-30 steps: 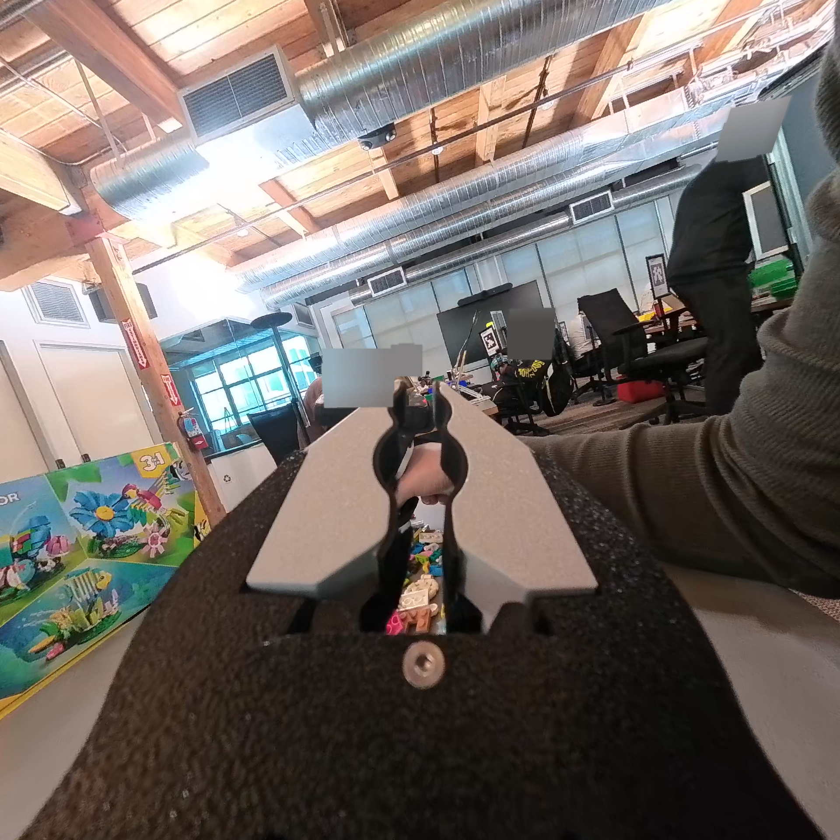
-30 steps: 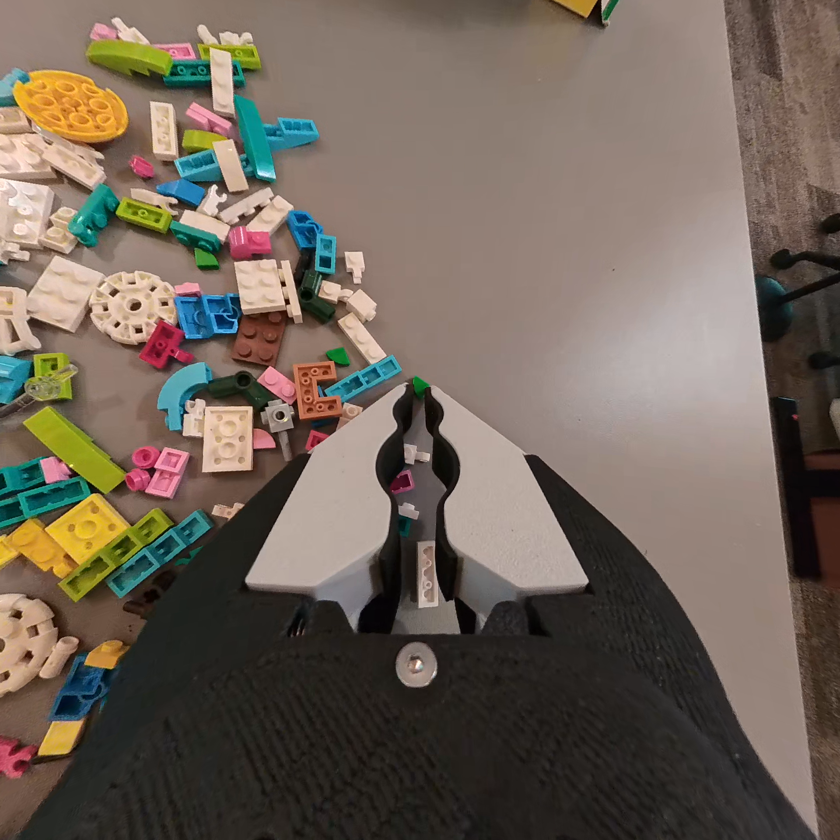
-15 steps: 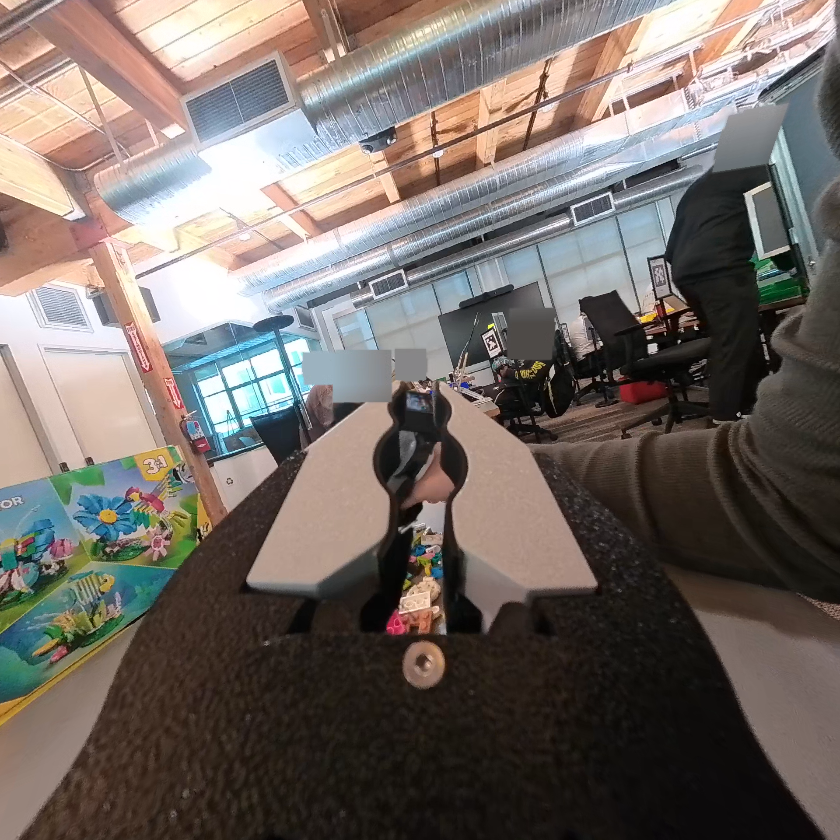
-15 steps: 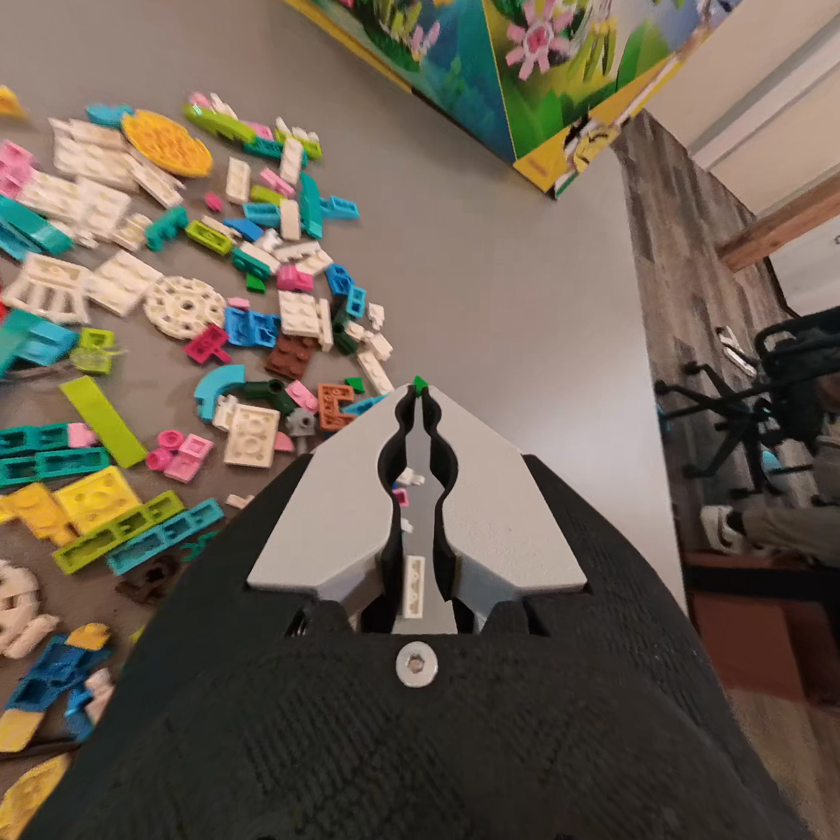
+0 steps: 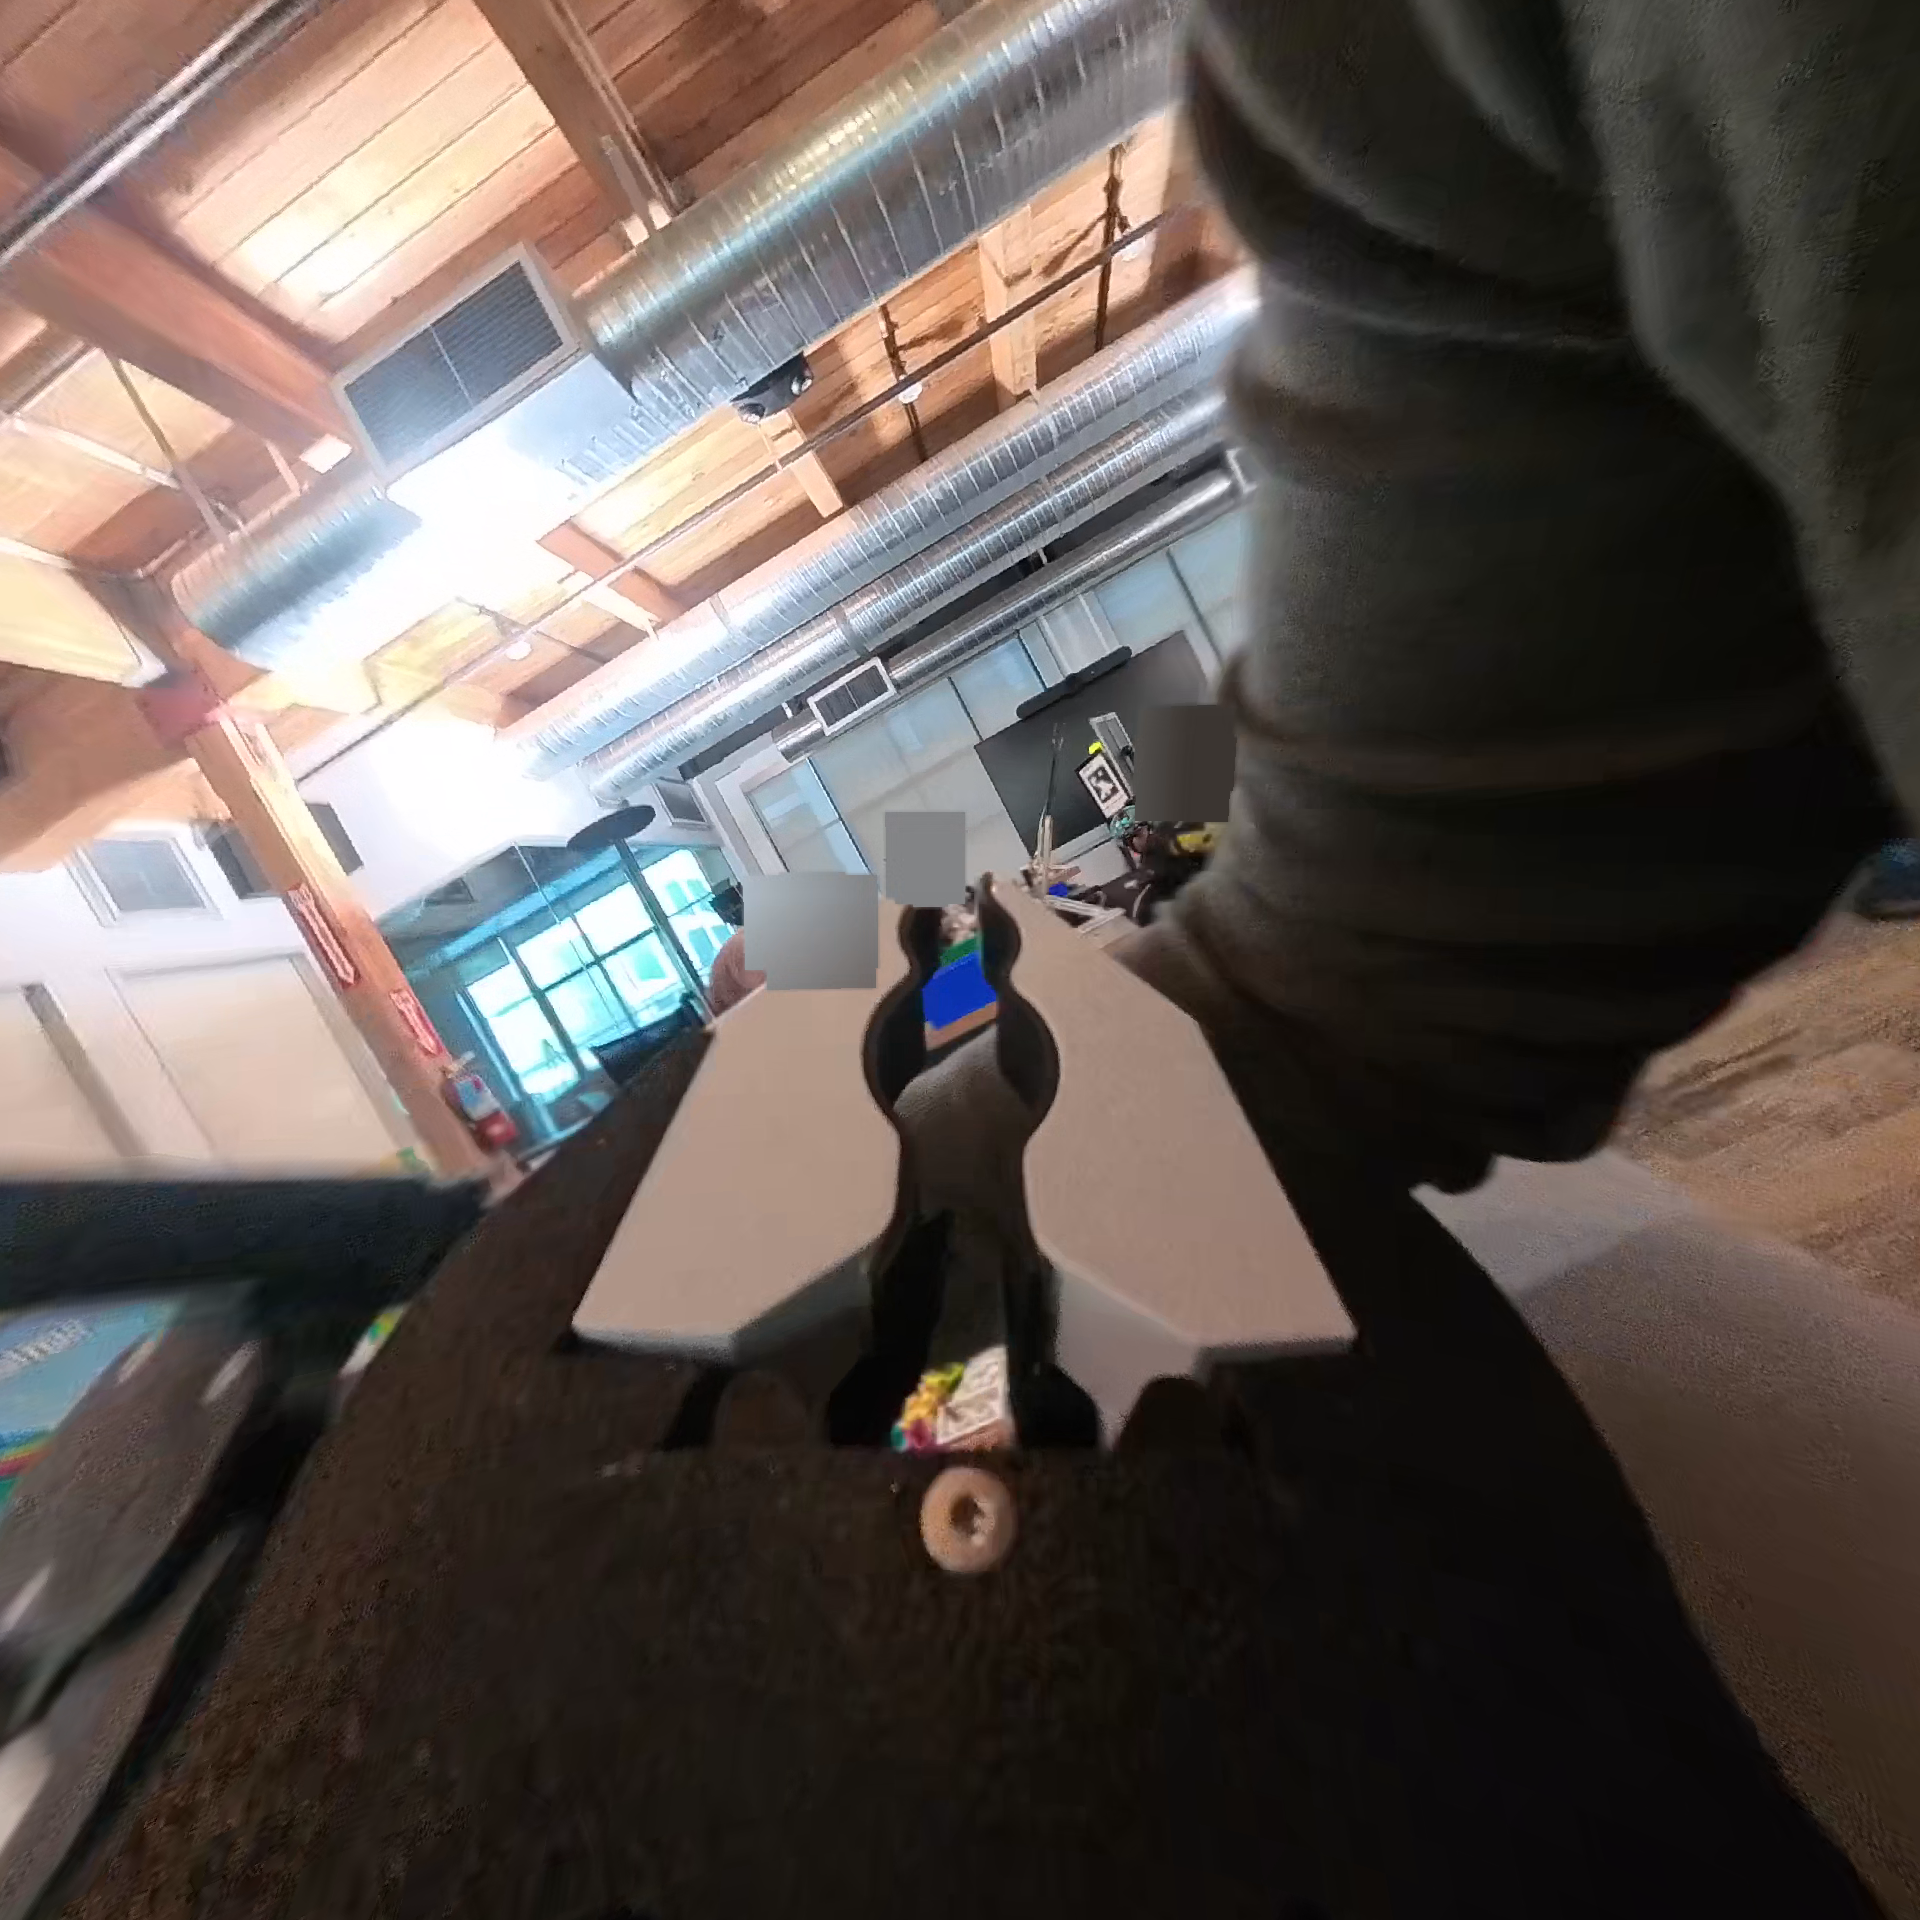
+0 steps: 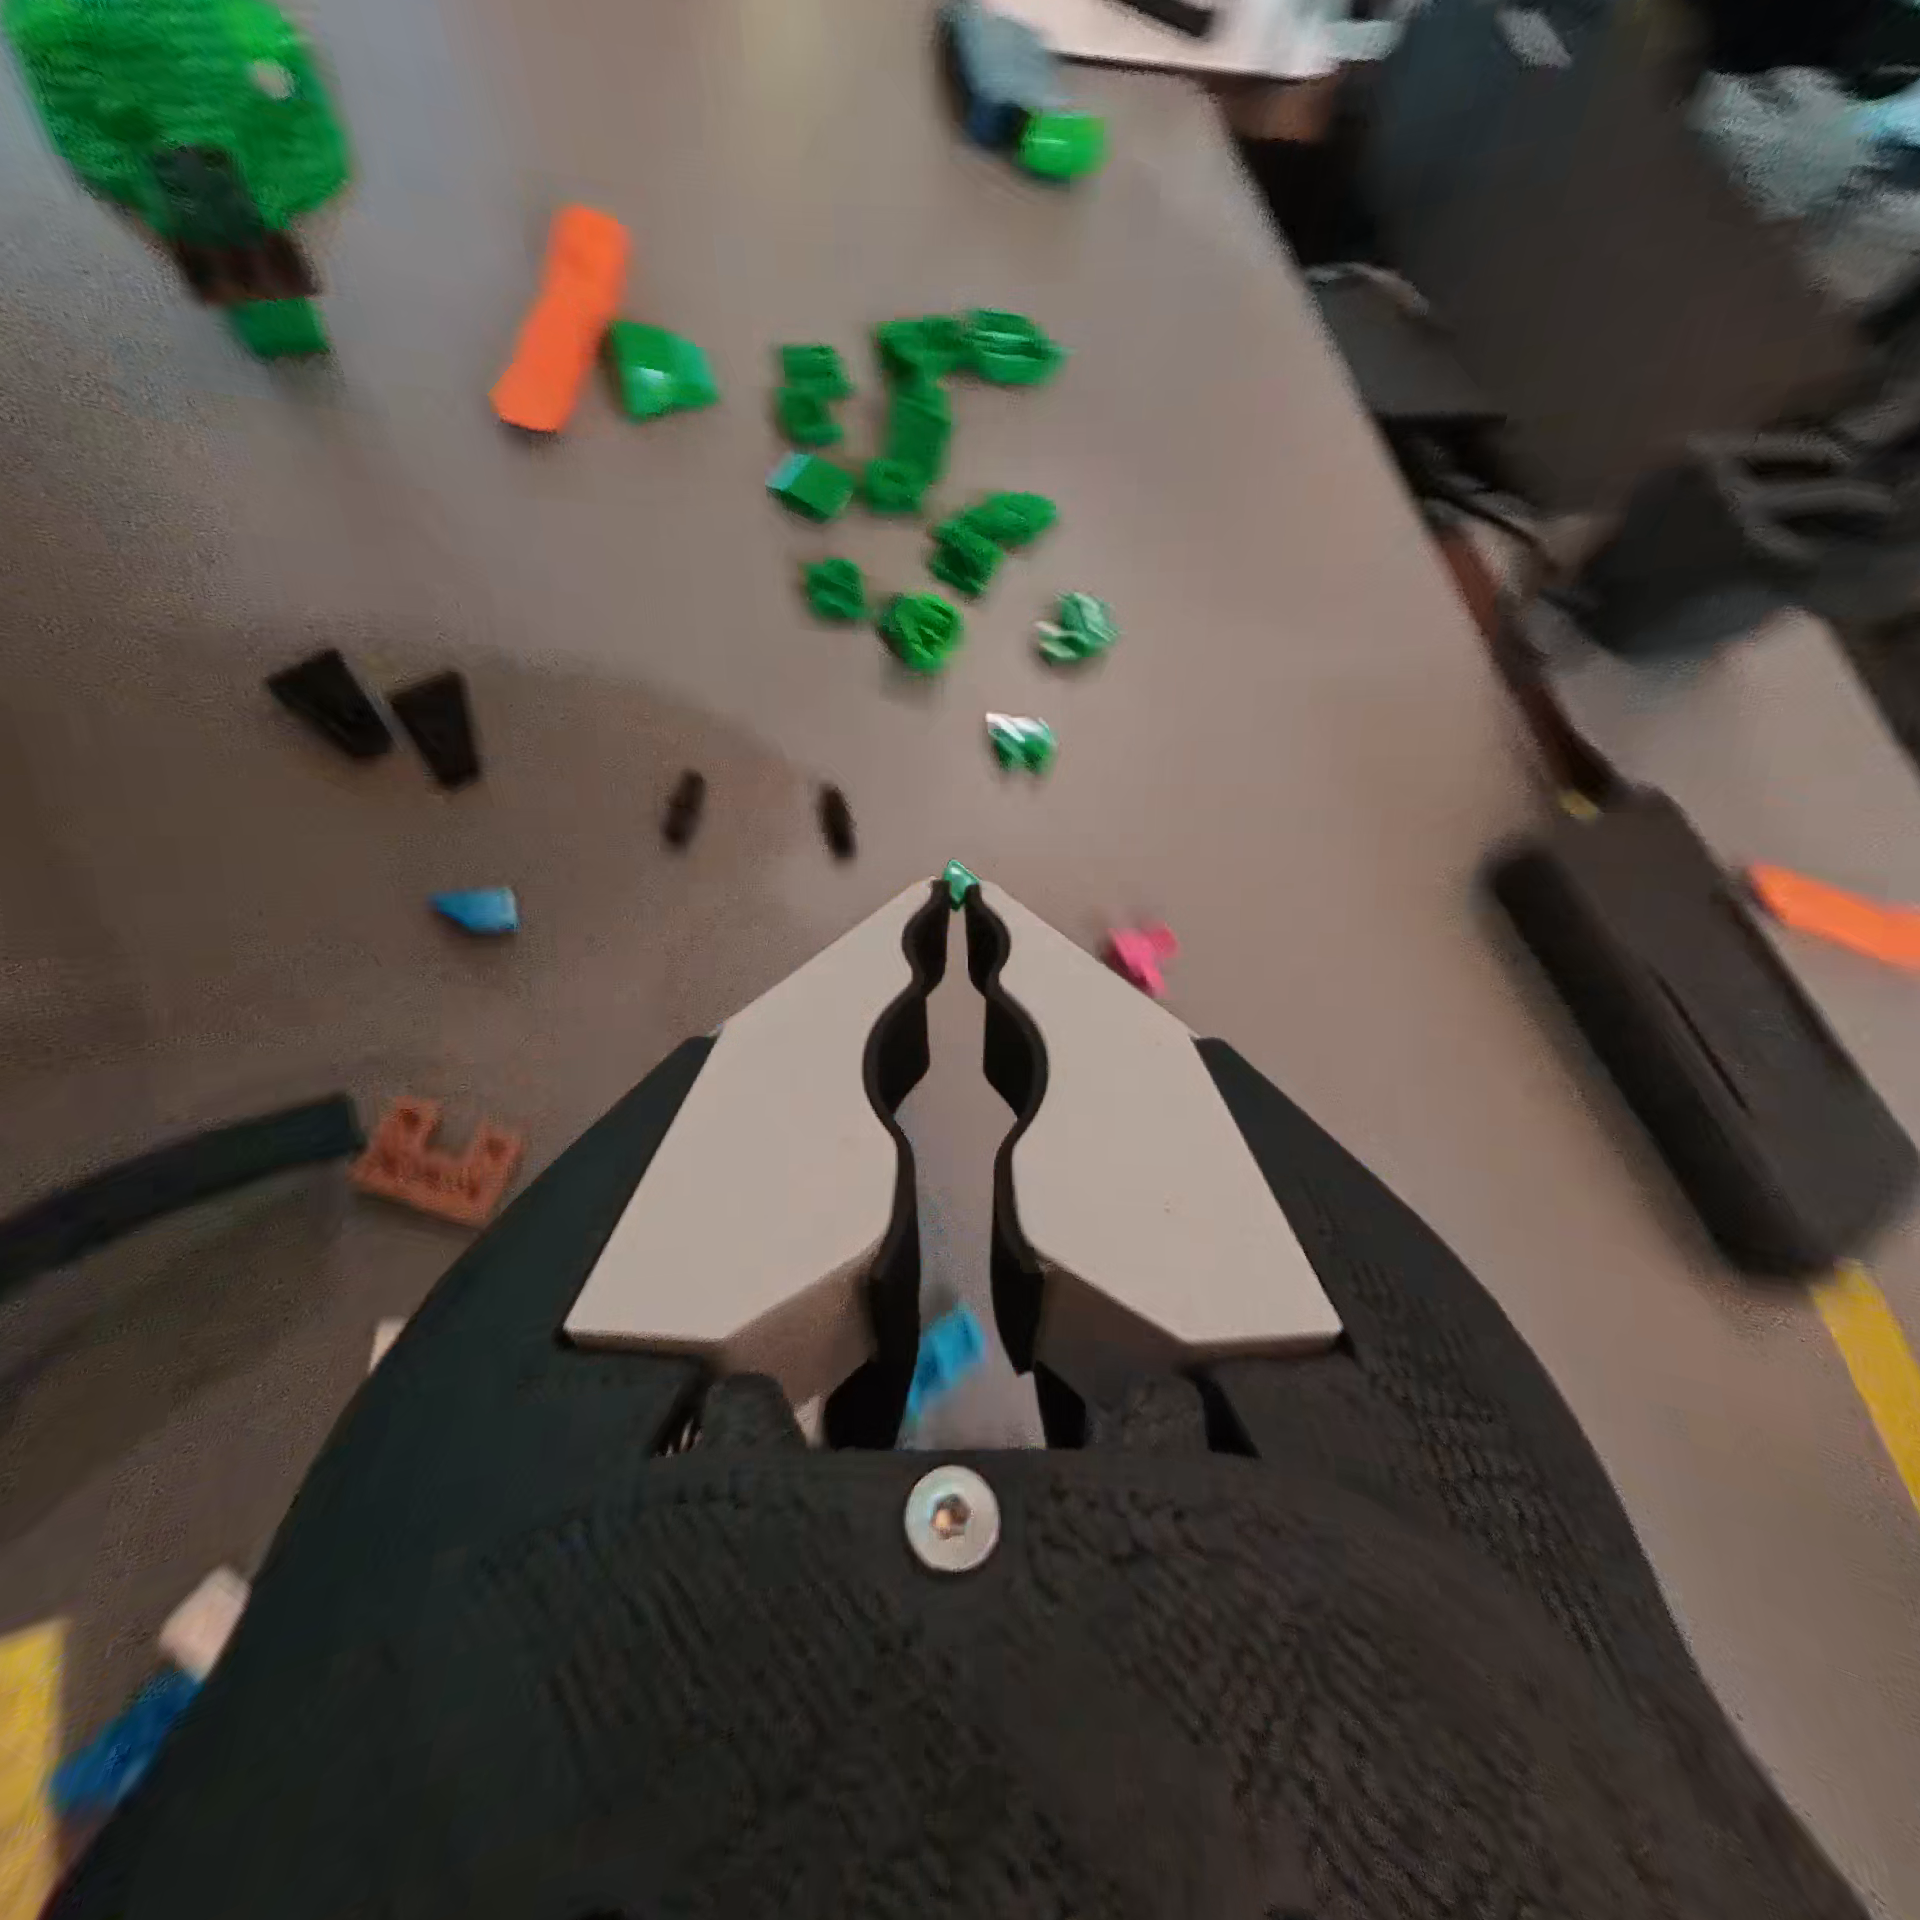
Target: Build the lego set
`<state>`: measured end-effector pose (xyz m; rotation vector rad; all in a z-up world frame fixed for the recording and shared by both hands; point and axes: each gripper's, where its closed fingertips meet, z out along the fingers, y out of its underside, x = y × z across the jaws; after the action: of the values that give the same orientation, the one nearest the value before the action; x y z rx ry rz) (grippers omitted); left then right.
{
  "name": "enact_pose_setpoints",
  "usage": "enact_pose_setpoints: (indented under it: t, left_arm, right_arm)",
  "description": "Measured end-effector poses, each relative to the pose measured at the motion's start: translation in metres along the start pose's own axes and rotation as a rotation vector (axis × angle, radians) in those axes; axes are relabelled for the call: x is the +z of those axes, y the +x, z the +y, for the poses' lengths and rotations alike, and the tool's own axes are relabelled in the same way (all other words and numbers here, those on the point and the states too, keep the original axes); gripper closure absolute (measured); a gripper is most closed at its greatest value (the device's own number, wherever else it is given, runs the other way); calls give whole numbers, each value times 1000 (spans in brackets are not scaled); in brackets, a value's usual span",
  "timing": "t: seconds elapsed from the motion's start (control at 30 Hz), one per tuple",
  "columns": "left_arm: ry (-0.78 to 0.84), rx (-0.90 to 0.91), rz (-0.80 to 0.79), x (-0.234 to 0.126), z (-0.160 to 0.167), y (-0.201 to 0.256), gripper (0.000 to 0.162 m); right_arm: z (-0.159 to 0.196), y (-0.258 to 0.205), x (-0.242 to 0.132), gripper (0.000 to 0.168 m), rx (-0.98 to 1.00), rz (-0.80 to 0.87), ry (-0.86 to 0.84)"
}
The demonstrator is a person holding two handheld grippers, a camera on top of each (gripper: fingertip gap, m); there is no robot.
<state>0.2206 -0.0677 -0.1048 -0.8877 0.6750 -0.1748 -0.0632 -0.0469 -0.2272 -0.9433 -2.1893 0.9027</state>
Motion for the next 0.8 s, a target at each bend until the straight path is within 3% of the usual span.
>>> enact_pose_setpoints:
  t: [0.17,0.27,0.47,0.57,0.67,0.8]
  left_arm:
    - [4,12,-7,-2,0,-2,161]
    - [1,-12,-27,-3,1,-8,161]
    - [0,-26,-27,-2,1,-8,160]
    - [-1,-30,-32,-2,1,-9,160]
    - [-3,-41,-41,-2,2,-12,160]
    - [-4,-58,-44,-1,3,-13,160]
  right_arm:
    - [-20,-26,65,167,-164,-168,-78]
    - [-25,-26,75,166,-159,-191,-76]
    - [-21,-27,70,148,-119,-178,-84]
    - [-24,-21,45,147,-61,-119,-37]
    - [-13,4,-6,147,26,27,2]
    - [51,62,-109,152,203,350,-57]
